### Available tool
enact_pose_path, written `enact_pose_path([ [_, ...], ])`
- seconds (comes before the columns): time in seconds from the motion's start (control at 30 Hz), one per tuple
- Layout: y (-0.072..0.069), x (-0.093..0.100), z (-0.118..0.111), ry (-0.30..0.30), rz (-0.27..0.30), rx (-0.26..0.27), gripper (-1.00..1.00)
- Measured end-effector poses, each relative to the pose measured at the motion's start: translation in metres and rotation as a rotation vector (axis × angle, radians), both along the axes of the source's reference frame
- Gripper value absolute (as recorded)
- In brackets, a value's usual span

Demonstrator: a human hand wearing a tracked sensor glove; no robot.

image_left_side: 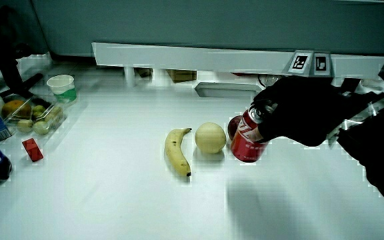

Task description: Place cola

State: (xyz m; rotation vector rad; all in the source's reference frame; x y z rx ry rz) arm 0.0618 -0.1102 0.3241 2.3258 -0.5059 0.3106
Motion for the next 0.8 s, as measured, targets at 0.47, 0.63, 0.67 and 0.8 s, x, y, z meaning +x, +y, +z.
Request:
enact_pose_path([
  [0.47,-0.005,-0.034,0.060,0.050,0.008,-0.091,0.00],
  [0.63,-0.003,-0.041,0.073,0.081,-0.009,-0.119,0.00],
  [0.67,-0.003,-0.042,0.076,0.095,-0.014,-0.125,0.00],
  [0.8,-0.002,-0.045,0.079,0.080,-0.003,-0.136,0.00],
])
